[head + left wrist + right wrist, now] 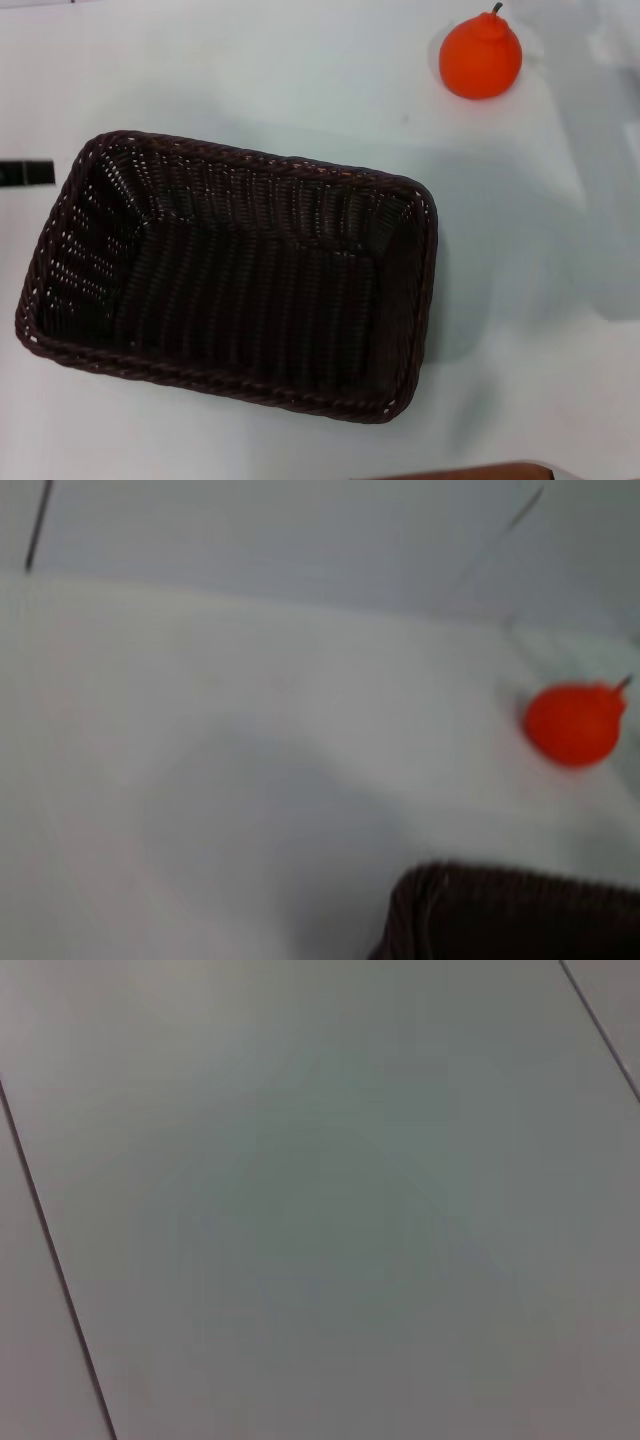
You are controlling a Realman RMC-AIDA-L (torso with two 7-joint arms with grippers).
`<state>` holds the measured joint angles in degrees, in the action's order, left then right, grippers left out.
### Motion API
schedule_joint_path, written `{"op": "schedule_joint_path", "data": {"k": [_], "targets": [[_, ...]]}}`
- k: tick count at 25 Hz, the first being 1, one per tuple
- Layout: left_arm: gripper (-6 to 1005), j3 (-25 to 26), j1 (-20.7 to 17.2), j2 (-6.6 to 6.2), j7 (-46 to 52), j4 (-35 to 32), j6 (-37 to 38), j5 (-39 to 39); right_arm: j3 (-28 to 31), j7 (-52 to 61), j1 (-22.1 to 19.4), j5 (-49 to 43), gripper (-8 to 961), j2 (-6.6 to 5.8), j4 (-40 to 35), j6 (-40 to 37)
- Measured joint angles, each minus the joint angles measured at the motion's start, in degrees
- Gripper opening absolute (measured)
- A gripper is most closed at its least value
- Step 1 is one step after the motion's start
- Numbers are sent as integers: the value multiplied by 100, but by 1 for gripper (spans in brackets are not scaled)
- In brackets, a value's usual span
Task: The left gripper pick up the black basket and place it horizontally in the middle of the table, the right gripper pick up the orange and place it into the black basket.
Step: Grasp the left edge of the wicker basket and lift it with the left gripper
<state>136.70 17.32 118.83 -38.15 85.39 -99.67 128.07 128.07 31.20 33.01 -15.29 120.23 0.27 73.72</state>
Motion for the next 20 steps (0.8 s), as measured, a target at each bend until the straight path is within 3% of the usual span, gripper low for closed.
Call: {"op": "schedule_joint_path", "data": {"k": [6, 20], "targets": [[825, -266, 276, 134, 123, -16, -166, 800, 39, 0, 17, 0, 946, 0, 11, -75], [798, -748, 580, 466, 140, -8, -205, 1845, 60, 0, 6, -1, 946, 0, 17, -36]]}}
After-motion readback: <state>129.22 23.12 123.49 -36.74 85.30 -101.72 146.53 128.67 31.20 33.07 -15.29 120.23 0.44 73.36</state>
